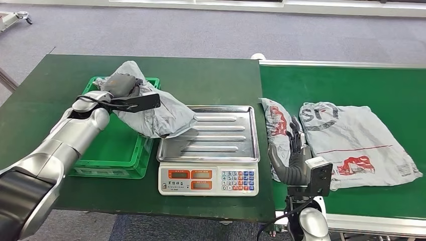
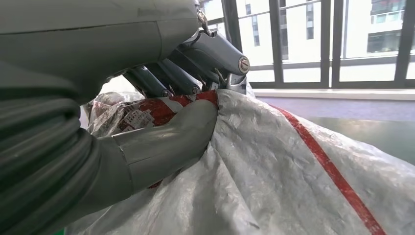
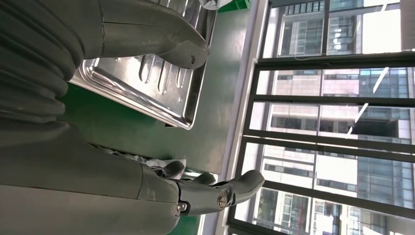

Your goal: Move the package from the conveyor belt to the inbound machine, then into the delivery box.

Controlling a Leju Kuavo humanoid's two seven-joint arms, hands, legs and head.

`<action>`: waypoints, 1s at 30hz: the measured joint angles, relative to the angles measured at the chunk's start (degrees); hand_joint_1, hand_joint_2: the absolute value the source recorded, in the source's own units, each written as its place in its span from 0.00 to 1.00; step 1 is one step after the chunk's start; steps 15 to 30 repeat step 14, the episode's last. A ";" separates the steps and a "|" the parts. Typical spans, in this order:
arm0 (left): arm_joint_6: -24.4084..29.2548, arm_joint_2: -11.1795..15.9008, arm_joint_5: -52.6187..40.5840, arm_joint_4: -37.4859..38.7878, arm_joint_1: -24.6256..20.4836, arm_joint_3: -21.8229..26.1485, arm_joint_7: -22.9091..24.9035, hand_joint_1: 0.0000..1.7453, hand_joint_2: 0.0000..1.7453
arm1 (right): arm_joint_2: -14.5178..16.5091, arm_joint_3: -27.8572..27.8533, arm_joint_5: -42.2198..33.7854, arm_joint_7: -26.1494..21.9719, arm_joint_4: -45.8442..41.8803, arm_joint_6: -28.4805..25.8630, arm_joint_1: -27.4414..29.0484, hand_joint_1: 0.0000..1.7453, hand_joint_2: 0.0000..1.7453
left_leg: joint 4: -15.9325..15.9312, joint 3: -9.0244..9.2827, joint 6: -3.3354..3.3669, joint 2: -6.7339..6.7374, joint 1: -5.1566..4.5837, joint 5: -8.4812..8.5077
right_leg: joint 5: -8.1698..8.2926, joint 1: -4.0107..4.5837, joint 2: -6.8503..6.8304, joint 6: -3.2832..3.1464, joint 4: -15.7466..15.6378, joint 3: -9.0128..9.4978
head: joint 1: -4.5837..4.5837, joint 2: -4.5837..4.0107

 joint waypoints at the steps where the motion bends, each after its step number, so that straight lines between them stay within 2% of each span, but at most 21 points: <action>1: -0.02 0.05 -0.16 0.02 0.01 0.43 0.16 1.00 1.00 | 0.00 0.00 0.00 0.00 0.00 0.00 -0.02 0.00 1.00 | 0.00 0.00 0.00 0.00 0.00 0.00 | 0.00 0.00 0.00 0.00 0.00 0.00 | 0.00 0.00; 13: -0.03 0.30 -0.44 0.15 0.02 2.27 0.41 1.00 1.00 | 0.00 0.00 0.00 0.00 0.01 0.00 -0.09 0.00 1.00 | 0.00 0.00 0.00 -0.01 0.00 0.00 | 0.00 0.00 -0.01 0.00 0.00 0.00 | 0.01 0.00; 30: -0.03 0.30 -0.45 0.16 0.02 2.30 0.44 1.00 1.00 | 0.00 0.00 0.00 0.00 0.01 0.00 -0.10 0.00 1.00 | 0.00 0.00 0.00 -0.01 0.00 0.00 | 0.00 0.00 -0.01 0.00 0.00 0.00 | 0.01 0.00</action>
